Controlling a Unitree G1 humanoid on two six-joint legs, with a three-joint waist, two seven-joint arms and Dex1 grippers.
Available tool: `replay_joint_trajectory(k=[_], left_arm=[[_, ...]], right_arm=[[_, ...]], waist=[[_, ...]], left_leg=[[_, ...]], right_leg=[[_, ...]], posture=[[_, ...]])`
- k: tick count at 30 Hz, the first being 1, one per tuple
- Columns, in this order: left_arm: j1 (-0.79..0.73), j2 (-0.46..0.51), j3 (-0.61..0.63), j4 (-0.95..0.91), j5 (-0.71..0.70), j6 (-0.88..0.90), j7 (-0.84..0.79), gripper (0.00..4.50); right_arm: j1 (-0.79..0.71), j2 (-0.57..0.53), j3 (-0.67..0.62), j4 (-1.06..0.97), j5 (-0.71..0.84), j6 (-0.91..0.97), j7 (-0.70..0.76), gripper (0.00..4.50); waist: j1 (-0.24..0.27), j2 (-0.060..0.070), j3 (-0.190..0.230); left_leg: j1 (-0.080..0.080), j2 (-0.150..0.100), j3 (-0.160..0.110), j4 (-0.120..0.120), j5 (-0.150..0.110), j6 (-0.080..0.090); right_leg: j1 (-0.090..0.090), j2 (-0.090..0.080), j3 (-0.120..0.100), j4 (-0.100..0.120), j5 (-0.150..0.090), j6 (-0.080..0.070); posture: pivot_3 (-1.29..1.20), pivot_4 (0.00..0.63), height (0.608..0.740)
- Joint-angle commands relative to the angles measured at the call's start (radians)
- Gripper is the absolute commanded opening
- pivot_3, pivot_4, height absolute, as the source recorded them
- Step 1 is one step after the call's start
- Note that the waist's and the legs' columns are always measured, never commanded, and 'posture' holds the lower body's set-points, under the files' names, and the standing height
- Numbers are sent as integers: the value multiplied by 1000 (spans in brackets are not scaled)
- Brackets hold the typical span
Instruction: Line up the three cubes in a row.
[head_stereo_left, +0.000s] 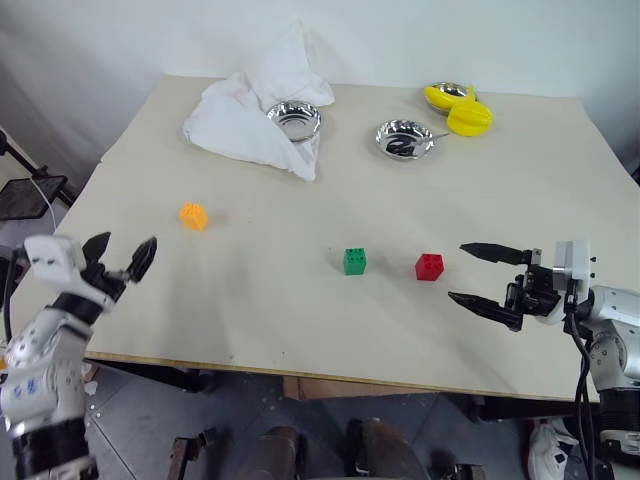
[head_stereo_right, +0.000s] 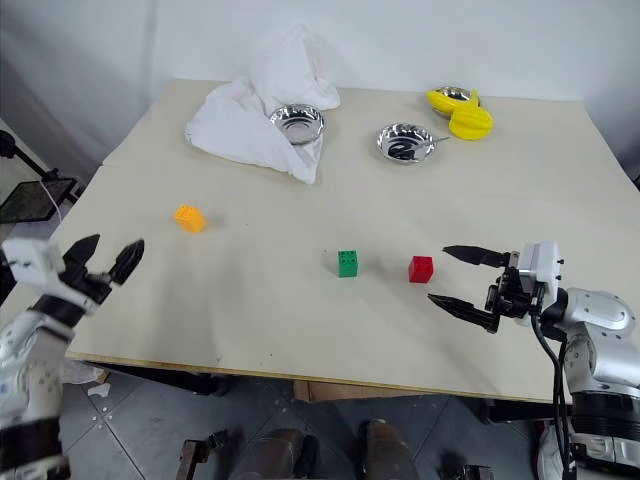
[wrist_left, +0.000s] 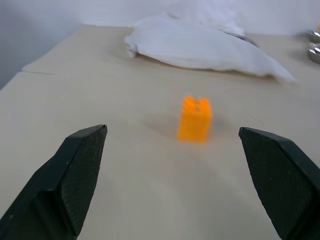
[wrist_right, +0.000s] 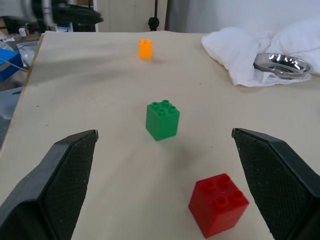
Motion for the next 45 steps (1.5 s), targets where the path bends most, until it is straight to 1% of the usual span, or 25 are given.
replay_joint_trajectory(k=[1, 3, 6, 11, 15, 18, 21, 26, 28, 30, 32, 33, 35, 38, 40, 43, 45], left_arm=[[-119, 32, -82, 125, 50, 39, -10, 4487], [-196, 41, -119, 247, 83, 0, -34, 4487], [-281, 41, -140, 395, 109, -54, -51, 4487], [-417, 38, -186, 645, 178, -162, -55, 4487], [-482, 32, -211, 771, 213, -207, -64, 4487], [-491, 36, -222, 787, 216, -198, -96, 3912], [-479, 56, -242, 773, 227, -187, -141, 3077], [-473, 105, -270, 769, 249, -229, -220, 1522], [-480, 117, -282, 776, 247, -275, -298, 1503], [-505, 123, -329, 771, 258, -383, -467, 1503], [-522, 120, -359, 772, 256, -463, -601, 1503], [-535, 108, -383, 770, 246, -517, -718, 1503], [-575, 83, -437, 797, 260, -587, -872, 1503], [-633, 32, -494, 857, 279, -670, -1029, 1503], [-681, -13, -530, 917, 307, -702, -1085, 1503], [-730, -54, -576, 1011, 372, -768, -1103, 1503], [-756, -75, -592, 1064, 406, -788, -1079, 1503]], right_arm=[[8, 23, -17, -63, 40, 12, -36, 4500], [12, 44, -28, -79, 54, 17, -61, 4500], [34, 77, -37, -107, 68, 10, -95, 4500], [110, 138, -15, -146, 47, -36, -122, 4500], [155, 162, -18, -169, 38, -50, -150, 4500], [186, 156, -35, -181, 36, -62, -160, 4500], [213, 142, -54, -184, 35, -73, -169, 4500], [238, 123, -82, -180, 41, -87, -182, 4500], [246, 118, -94, -177, 39, -92, -186, 4500], [263, 103, -114, -176, 37, -93, -187, 4500], [272, 90, -125, -171, 37, -95, -186, 4500], [280, 80, -136, -169, 43, -93, -182, 4500], [295, 58, -153, -167, 51, -85, -173, 4500], [306, 37, -167, -171, 58, -76, -168, 4500], [316, 27, -179, -184, 64, -69, -172, 4500], [342, 24, -192, -218, 72, -58, -181, 4500], [365, 23, -206, -245, 78, -48, -189, 4500]], waist=[[-3, 0, 0], [-11, 0, 0], [-22, 0, 0], [-20, 0, 0], [-18, 0, 0], [-19, 0, 0], [-20, 0, 0], [-22, 0, 0], [-21, 0, 0], [-18, 0, 0], [-14, 0, 0], [-14, 0, 0], [-13, 0, 0], [-16, 0, 0], [-19, 0, 0], [-21, 0, 0], [-28, -1, 0]], left_leg=[[0, 0, 0, 0, 0, 0], [0, 0, 0, 0, 0, 0], [-1, 0, 0, 0, 0, 0], [-1, 0, 0, 0, 0, -1], [-1, 0, 0, 0, 1, -1], [-1, -1, 0, 0, 1, -1], [-2, -1, 0, 0, 1, -1], [-2, -1, 0, 0, 1, -1], [-2, 0, 0, 0, 1, -2], [-2, 0, 0, 0, 1, -2], [-2, -1, 0, 0, 1, -1], [-2, -1, 0, 0, 1, -1], [-3, -1, -1, 0, 2, 0], [-3, -1, -1, 0, 2, 0], [-3, -1, -1, 0, 2, 0], [-4, -1, 0, 0, 2, 0], [-4, -1, 0, 0, 2, 0]], right_leg=[[0, 0, 0, 0, 0, 0], [0, 0, 0, -1, 0, 0], [-1, 0, -1, 0, 0, 0], [-2, 0, -2, 1, 0, 0], [-2, 0, -2, 1, 0, 0], [-2, 0, -2, 5, 0, 0], [-3, 0, -2, 6, 0, 0], [-3, 0, -1, 5, 0, 0], [-4, 0, -1, 5, 0, 0], [-4, 0, -1, 5, 0, 0], [-3, -1, -1, 4, 0, 0], [-3, -2, -1, 2, 0, 0], [-1, -2, -2, -1, 0, 0], [-1, -2, -2, -2, 0, 1], [-2, -1, -3, -2, 0, 1], [-2, -1, -2, -2, 0, 1], [-3, 0, -2, -1, 0, 1]], posture=[[0, 150, 740], [0, 150, 740], [0, 150, 740], [0, 150, 740], [0, 150, 740], [0, 150, 740], [0, 150, 740], [0, 150, 740], [0, 150, 740], [0, 150, 740], [0, 150, 740], [0, 150, 740], [0, 150, 740], [0, 150, 740], [0, 150, 740], [0, 150, 740], [0, 150, 740]])
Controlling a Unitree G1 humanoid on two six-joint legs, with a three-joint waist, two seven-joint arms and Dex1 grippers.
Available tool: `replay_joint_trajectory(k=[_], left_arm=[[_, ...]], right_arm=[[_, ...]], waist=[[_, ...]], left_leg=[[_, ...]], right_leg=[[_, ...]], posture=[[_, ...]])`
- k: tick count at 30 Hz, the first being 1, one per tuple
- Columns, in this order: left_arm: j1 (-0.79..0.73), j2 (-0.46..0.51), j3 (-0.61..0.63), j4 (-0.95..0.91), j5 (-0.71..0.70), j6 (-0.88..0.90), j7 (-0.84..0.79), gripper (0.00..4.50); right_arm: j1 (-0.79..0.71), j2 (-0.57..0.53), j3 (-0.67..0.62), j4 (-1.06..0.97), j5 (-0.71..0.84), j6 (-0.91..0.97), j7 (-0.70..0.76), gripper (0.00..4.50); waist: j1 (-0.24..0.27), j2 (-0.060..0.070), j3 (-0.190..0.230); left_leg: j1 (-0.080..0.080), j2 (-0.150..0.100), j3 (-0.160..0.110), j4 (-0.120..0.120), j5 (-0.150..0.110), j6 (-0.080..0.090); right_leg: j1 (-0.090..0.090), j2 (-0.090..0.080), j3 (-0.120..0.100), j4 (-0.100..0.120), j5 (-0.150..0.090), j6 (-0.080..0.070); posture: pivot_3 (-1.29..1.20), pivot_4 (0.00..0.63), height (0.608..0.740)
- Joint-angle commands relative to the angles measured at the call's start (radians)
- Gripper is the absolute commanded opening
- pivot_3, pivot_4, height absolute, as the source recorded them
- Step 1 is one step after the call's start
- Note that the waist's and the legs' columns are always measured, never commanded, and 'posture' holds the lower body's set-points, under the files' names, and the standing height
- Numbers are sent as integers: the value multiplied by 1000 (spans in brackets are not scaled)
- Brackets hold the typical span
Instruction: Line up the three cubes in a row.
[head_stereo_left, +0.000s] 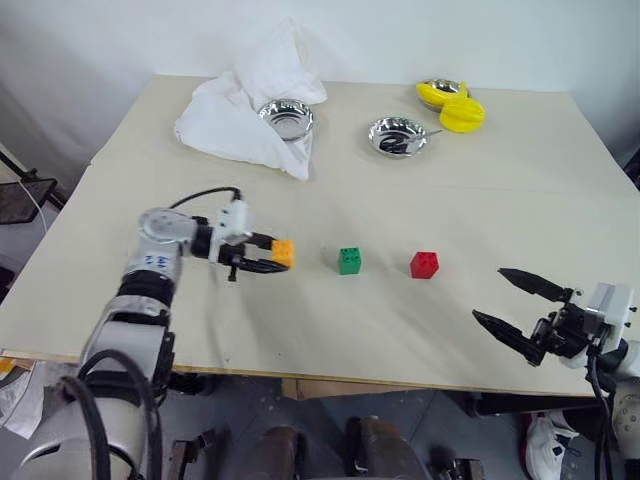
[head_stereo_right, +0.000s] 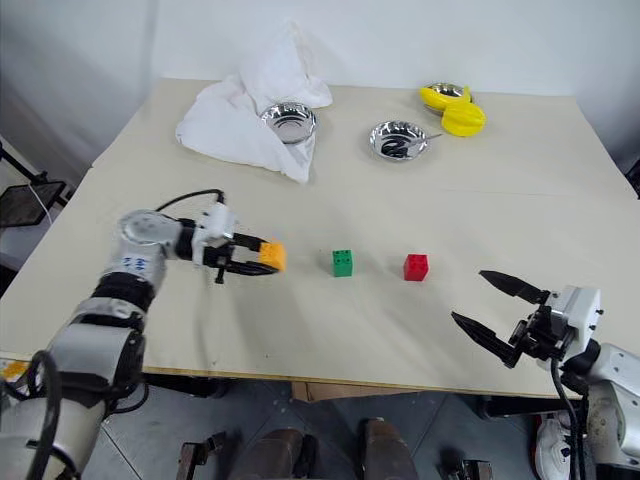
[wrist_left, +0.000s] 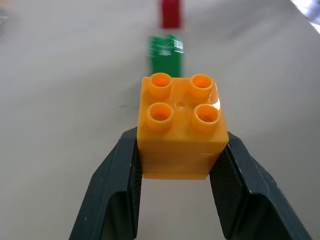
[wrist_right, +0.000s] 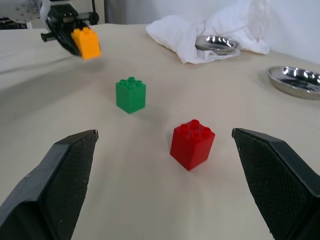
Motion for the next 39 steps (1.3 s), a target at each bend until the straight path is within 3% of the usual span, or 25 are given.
replay_joint_trajectory(k=[1, 11, 28, 36, 39], left_arm=[[-47, -9, -17, 79, 56, -53, 10, 1503], [-100, -59, -22, 193, 158, -44, 179, 1503], [-149, -48, -1, 226, 220, 55, 258, 1503], [-141, -43, 16, 217, 232, 18, 304, 4026], [-133, -25, 24, 216, 234, 11, 299, 4026]], right_arm=[[36, -14, -47, -71, 36, 15, -17, 4500], [210, 7, -123, -236, 65, 44, -83, 4500], [260, 4, -139, -300, 85, 63, -126, 4500], [261, 14, -123, -313, 80, 66, -145, 4500], [247, 15, -108, -308, 77, 66, -148, 4500]], waist=[[-3, 0, 0], [8, -2, 1], [7, -2, 1], [7, -2, 1], [7, -2, 1]], left_leg=[[0, 0, 0, 0, 0, 0], [-2, -1, 0, 1, 0, 1], [-1, -1, 0, 1, 1, 0], [-1, -1, 0, 1, 1, 0], [-1, -1, 0, 1, 1, 0]], right_leg=[[-1, 0, 0, 1, 0, 0], [-1, 0, 1, 1, 1, 1], [-1, 0, 2, 5, 1, 1], [-2, 0, 2, 5, 1, 1], [-2, 0, 2, 5, 1, 1]], posture=[[0, 150, 740], [0, 150, 740], [0, 150, 740], [0, 150, 740], [0, 150, 740]])
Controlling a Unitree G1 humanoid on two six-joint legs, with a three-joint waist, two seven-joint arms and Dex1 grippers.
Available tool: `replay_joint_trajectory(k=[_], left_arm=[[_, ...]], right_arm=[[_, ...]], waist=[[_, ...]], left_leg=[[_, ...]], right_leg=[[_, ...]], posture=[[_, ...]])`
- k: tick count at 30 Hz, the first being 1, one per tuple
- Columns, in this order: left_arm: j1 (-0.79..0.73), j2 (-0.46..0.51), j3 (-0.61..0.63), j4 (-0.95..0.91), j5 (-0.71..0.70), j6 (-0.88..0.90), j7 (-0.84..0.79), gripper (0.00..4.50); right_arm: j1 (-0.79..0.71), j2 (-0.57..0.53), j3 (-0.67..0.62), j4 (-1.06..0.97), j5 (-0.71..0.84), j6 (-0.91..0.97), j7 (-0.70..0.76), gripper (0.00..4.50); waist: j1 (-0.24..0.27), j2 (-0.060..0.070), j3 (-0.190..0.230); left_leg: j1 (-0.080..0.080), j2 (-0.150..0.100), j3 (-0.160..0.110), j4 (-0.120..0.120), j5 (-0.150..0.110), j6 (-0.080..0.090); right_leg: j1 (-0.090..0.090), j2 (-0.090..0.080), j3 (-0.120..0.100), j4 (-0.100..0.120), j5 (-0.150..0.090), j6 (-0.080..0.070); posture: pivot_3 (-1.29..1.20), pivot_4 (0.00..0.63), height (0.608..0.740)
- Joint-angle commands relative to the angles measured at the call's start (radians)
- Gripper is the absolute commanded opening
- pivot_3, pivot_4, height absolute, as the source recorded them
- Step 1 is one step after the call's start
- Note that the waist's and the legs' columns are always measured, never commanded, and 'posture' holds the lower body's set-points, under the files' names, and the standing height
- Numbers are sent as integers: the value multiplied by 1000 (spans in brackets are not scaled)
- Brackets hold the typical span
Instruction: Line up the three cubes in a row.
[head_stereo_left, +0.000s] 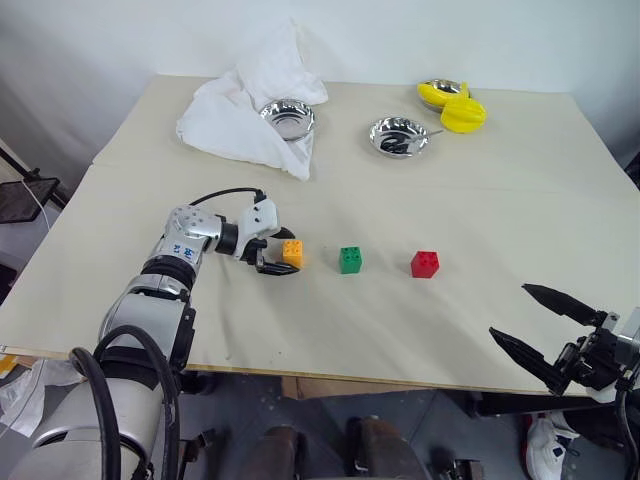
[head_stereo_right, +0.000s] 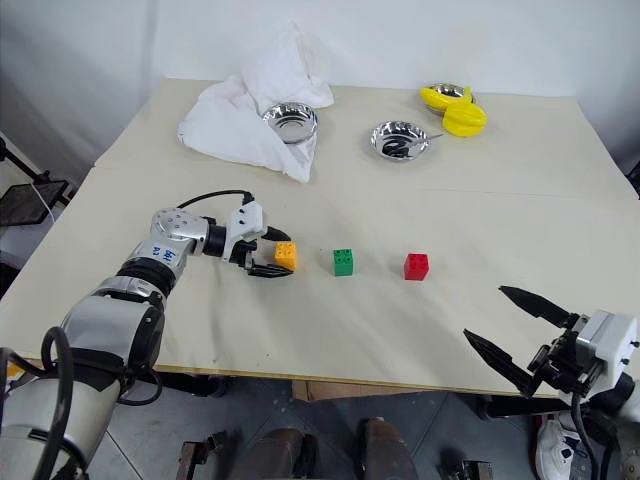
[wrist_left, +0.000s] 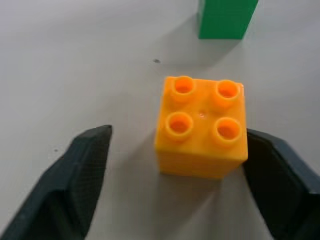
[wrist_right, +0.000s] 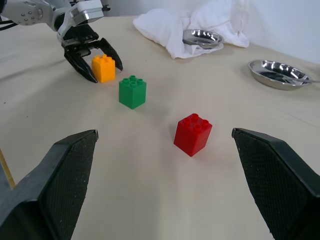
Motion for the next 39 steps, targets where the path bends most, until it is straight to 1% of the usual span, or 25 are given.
replay_joint_trajectory(k=[1, 10, 16, 19, 21, 22, 25, 27, 29, 30, 32, 33, 35, 36, 39], left_arm=[[3, 37, 22, -12, -2, -18, -4, 4026], [28, 83, 48, -16, -9, -15, 11, 4026], [42, 90, 79, -23, -29, -13, 9, 4026], [67, 123, 123, -50, -83, -33, -101, 4026], [87, 149, 148, -75, -116, -47, -154, 4390], [107, 171, 164, -98, -141, -53, -195, 4463], [237, 264, 229, -242, -243, -72, -297, 4463], [332, 305, 260, -356, -294, -51, -303, 4463], [464, 353, 298, -514, -351, 23, -298, 4463], [587, 386, 347, -635, -388, 67, -274, 4463], [779, 422, 420, -835, -457, 144, -244, 4463], [883, 430, 459, -933, -470, 163, -212, 4463], [1046, 431, 519, -1076, -438, 176, -105, 4463], [1097, 429, 539, -1113, -420, 184, -54, 4463], [1153, 427, 553, -1169, -470, 259, -13, 4463]], right_arm=[[-19, 6, 8, -23, 10, 0, -6, 4500], [-107, -10, 64, 36, -1, 5, 16, 4500], [-149, -18, 83, 72, -7, 7, 45, 4500], [-168, -27, 106, 89, -13, 14, 76, 4500], [-180, -47, 112, 108, -8, 28, 103, 4500], [-199, -65, 112, 134, -10, 33, 120, 4500], [-249, -145, 95, 251, -15, 60, 195, 4500], [-269, -179, 93, 333, -38, 31, 247, 4500], [-302, -206, 88, 435, -61, -6, 297, 4500], [-329, -227, 90, 519, -94, -64, 335, 4500], [-365, -254, 95, 638, -132, -137, 396, 4500], [-381, -267, 98, 699, -155, -190, 428, 4500], [-406, -286, 107, 800, -179, -274, 499, 4500], [-423, -286, 109, 840, -181, -296, 521, 4500], [-447, -295, 143, 904, -171, -328, 549, 4500]], waist=[[-1, 0, 0], [0, 0, 0], [0, 0, 0], [-1, 0, 0], [-6, 0, 0], [-7, 0, 0], [-17, 0, 0], [-23, 0, 0], [-24, 0, 0], [-25, 0, 0], [-29, 1, 0], [-30, 1, 0], [-28, 1, 0], [-24, 1, 0], [-2, 1, 0]], left_leg=[[0, 0, 0, 0, 0, 0], [0, 0, 1, 0, 0, 0], [-1, 0, 0, 0, 0, 0], [-1, 0, 0, 0, 0, 0], [-2, 0, 1, 0, 0, 0], [-3, 0, 2, 0, 0, 0], [-11, 0, 3, 5, 0, -1], [-10, 0, 3, 5, 0, -1], [-10, 1, 2, 5, 0, -1], [-10, 1, 2, 5, 0, -1], [-10, 0, 3, 6, 0, 0], [-10, 0, 3, 6, -1, 1], [-10, 1, 3, 5, -1, 2], [-10, 1, 3, 5, -1, 2], [-9, 1, 2, 5, -1, 2]], right_leg=[[0, 0, 0, 0, 0, 0], [-1, 0, 0, 1, 0, 0], [-1, 0, 0, 2, 0, 0], [-1, 0, 0, 2, 0, 0], [-3, 0, 0, 2, 0, 0], [-5, 0, 1, 3, 0, 0], [-13, 0, 2, 7, 0, 0], [-12, 0, 1, 6, 0, -1], [-11, 0, 0, 6, 0, -1], [-11, 0, 1, 6, 0, -1], [-11, -1, 1, 6, 0, -1], [-10, -1, 1, 6, 0, -1], [-10, -1, 1, 4, 0, -1], [-10, -1, 1, 3, 0, -1], [-7, -2, 1, 2, 0, -2]], posture=[[0, 150, 740], [0, 150, 740], [0, 150, 740], [0, 150, 740], [0, 150, 740], [0, 150, 740], [0, 150, 740], [0, 150, 740], [0, 150, 740], [0, 150, 740], [0, 150, 740], [0, 150, 740], [0, 150, 740], [0, 150, 740], [0, 150, 740]])
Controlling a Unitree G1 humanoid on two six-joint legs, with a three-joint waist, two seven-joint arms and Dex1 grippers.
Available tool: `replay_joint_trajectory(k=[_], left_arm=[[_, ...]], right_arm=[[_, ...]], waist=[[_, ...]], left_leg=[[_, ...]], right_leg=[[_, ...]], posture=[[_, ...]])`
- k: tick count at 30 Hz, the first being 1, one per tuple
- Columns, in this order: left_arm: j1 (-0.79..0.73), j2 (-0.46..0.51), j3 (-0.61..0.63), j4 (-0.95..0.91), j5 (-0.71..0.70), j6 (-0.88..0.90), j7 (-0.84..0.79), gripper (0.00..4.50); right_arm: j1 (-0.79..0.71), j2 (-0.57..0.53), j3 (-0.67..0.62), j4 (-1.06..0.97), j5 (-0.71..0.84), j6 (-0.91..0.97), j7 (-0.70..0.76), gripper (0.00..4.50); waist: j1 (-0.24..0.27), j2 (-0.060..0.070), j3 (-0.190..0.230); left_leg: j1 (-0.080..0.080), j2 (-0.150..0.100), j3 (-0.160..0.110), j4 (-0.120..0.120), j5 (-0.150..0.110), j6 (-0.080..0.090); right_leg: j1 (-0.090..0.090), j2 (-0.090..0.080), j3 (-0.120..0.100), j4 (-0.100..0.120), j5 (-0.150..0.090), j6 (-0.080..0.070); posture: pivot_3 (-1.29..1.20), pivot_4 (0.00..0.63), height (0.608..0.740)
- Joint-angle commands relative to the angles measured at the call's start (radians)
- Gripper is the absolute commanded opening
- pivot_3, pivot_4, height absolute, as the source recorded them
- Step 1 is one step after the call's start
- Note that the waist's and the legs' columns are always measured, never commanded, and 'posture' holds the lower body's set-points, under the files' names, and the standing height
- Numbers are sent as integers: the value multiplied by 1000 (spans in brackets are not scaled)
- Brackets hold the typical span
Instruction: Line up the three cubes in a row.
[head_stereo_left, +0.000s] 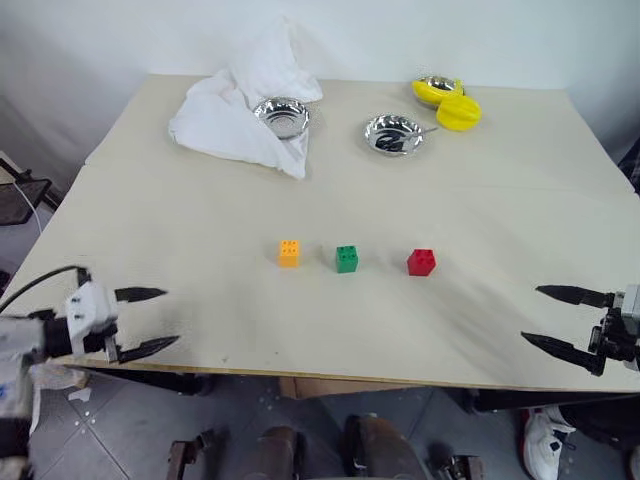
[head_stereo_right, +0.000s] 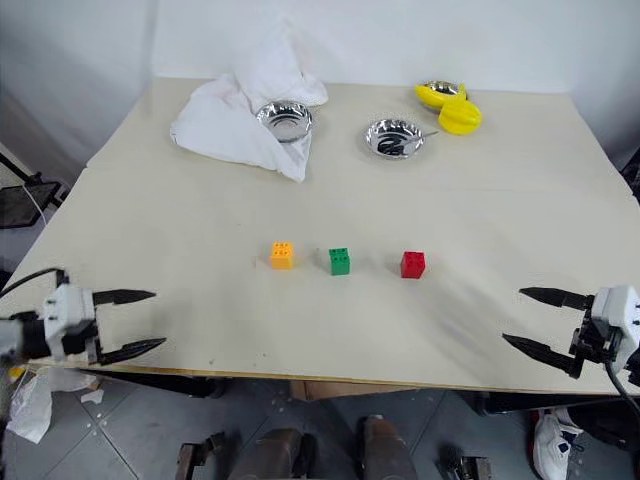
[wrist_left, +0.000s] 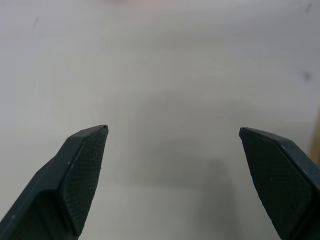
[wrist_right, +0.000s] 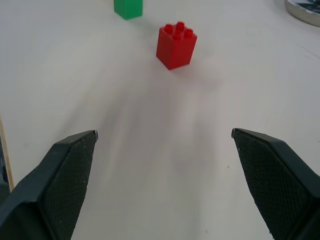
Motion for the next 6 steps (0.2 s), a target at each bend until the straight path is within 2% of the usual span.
replay_joint_trajectory(k=[1, 6], left_arm=[[19, 4, 47, -86, -62, 68, 70, 4463], [22, -18, 61, -111, -116, 136, 134, 4463]], right_arm=[[-24, -24, 34, 58, 12, -59, 77, 4500], [-55, -16, 76, 97, 28, -87, 77, 4500]], waist=[[9, 0, 0], [5, 2, -1]], left_leg=[[0, 0, 0, 0, 0, 0], [2, 0, 0, 0, 3, -1]], right_leg=[[0, 0, 0, 0, 1, -1], [2, 0, 0, 0, 2, -4]], posture=[[0, 150, 740], [0, 150, 740]])
